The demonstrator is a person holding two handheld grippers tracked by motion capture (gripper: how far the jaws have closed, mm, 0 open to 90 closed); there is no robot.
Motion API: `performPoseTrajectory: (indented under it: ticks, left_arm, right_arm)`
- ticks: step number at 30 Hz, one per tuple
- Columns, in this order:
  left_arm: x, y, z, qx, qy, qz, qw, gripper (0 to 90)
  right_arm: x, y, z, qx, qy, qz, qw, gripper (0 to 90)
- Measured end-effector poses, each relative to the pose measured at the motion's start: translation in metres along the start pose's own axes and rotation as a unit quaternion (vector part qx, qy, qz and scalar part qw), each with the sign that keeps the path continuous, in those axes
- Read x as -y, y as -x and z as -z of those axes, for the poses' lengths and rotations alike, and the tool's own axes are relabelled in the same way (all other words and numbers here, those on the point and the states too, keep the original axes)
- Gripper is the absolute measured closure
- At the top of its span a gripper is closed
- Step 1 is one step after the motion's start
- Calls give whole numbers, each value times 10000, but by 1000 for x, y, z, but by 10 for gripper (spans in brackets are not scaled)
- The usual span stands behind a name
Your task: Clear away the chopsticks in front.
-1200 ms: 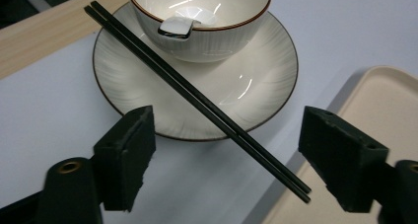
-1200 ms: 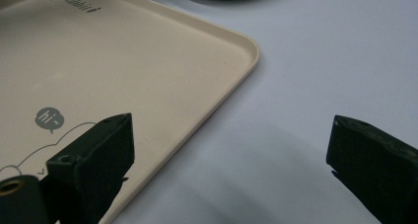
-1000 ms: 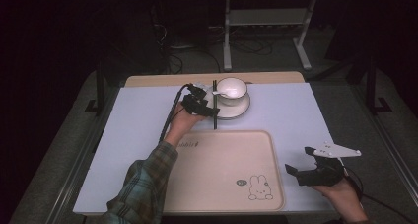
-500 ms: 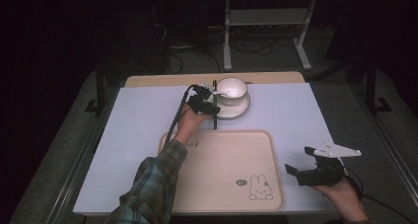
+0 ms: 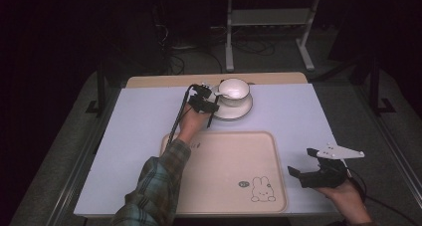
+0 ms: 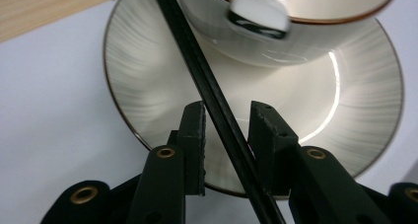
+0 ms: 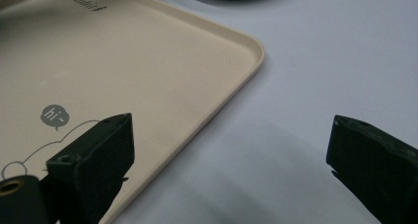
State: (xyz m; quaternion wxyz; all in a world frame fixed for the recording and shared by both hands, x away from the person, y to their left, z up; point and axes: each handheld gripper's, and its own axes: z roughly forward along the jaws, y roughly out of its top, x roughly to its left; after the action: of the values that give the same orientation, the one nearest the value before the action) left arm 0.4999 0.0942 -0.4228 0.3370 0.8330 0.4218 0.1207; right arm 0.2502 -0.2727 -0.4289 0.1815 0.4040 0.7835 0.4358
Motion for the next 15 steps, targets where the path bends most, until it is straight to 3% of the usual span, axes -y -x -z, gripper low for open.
performPoseTrajectory:
  ticks: [8, 15]
  left_arm:
    - [-8, -13, -8, -149, 5, 77, 9999, 737]
    - [-15, -16, -13, -299, 13, 7, 9996, 779]
  right_arm:
    - [0, 0, 0, -18, -6, 12, 10000, 35]
    - [0, 0, 0, -22, -7, 19, 10000, 36]
